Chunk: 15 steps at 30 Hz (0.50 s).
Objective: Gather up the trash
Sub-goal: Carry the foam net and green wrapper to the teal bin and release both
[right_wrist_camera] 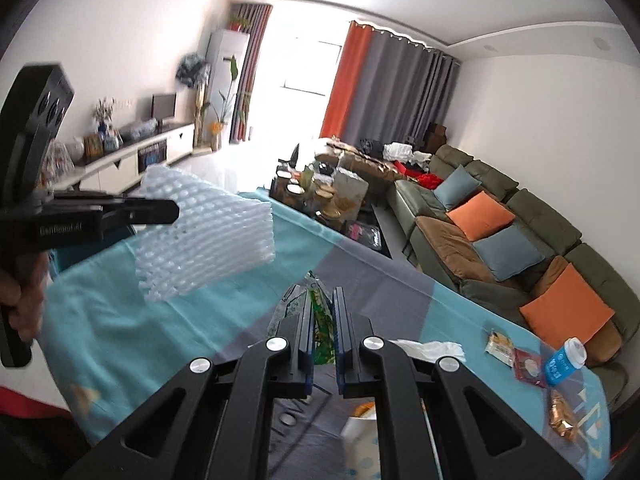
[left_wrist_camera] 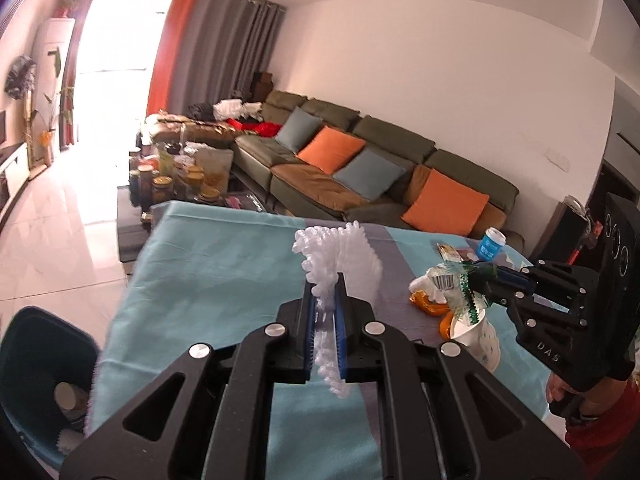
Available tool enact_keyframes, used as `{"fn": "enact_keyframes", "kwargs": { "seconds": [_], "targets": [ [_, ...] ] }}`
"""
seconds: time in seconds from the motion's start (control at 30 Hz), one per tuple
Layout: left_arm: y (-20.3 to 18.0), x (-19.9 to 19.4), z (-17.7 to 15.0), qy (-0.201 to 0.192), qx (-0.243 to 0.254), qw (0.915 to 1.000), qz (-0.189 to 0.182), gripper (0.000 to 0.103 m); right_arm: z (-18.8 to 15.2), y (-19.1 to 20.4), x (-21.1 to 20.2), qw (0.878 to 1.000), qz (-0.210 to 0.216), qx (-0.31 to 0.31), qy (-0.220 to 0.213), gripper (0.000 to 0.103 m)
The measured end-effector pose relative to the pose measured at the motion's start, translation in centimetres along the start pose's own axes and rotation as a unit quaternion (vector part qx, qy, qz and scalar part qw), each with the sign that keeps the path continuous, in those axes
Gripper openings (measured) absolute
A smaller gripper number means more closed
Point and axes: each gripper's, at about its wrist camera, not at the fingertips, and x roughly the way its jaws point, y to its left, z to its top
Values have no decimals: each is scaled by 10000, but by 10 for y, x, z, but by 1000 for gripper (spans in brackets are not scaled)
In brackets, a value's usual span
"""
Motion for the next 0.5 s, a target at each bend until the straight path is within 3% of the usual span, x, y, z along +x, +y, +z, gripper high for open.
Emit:
{"fn": "enact_keyframes", "kwargs": {
  "seconds": [0.5],
  "targets": [
    [30, -96, -1, -597, -153, 9947, 824, 9, 26, 50, -18, 9954, 768, 145, -552, 7]
  ]
}}
